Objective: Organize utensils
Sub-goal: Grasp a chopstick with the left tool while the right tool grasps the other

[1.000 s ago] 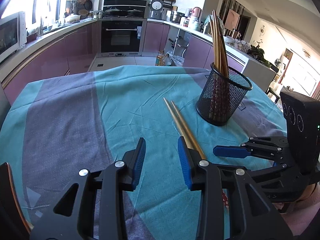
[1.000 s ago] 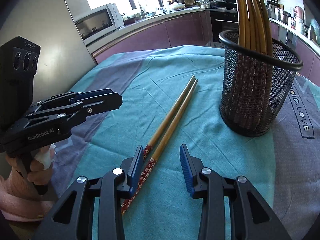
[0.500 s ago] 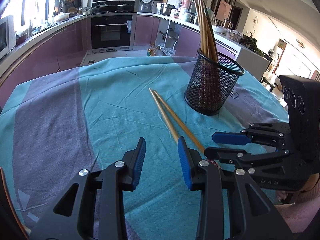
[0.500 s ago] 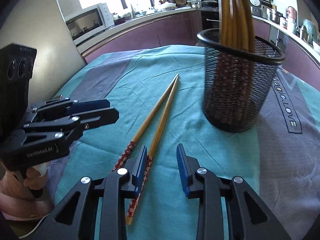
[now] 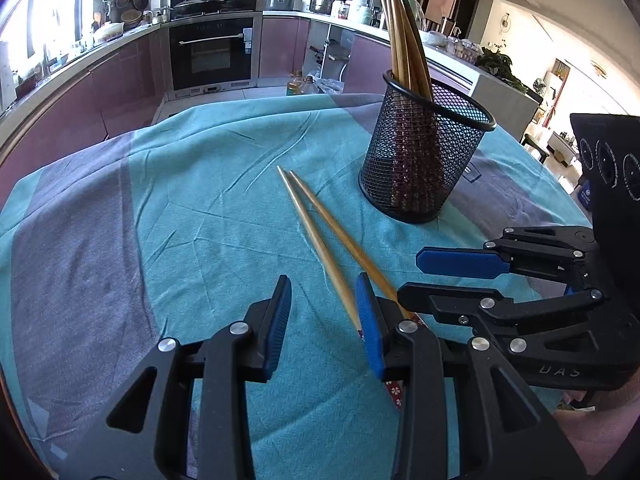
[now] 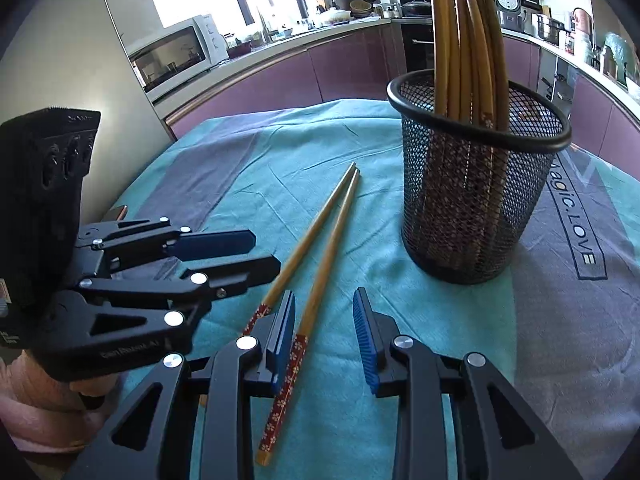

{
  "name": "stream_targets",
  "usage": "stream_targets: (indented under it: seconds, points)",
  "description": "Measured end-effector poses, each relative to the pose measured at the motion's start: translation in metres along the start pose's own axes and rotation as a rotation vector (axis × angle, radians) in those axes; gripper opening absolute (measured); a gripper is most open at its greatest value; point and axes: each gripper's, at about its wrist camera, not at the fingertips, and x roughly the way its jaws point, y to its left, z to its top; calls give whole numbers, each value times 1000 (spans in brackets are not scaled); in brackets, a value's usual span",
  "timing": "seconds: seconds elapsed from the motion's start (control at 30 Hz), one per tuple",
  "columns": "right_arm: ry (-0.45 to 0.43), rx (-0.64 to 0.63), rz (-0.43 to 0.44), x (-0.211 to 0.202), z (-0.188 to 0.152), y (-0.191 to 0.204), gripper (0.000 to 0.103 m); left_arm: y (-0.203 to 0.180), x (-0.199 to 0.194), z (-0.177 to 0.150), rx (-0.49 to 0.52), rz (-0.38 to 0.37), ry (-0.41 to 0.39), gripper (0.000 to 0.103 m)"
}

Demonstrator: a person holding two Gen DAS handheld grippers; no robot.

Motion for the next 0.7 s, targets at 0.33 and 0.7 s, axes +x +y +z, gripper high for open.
stream_targets:
  seconds: [0.33,0.7]
  points:
    - [16,-13,-23,10,-1,-1,24,6,1,-2,-14,6,6,33]
    - [18,6,-45,8,1,-12,24,2,14,11,5,21,28,33]
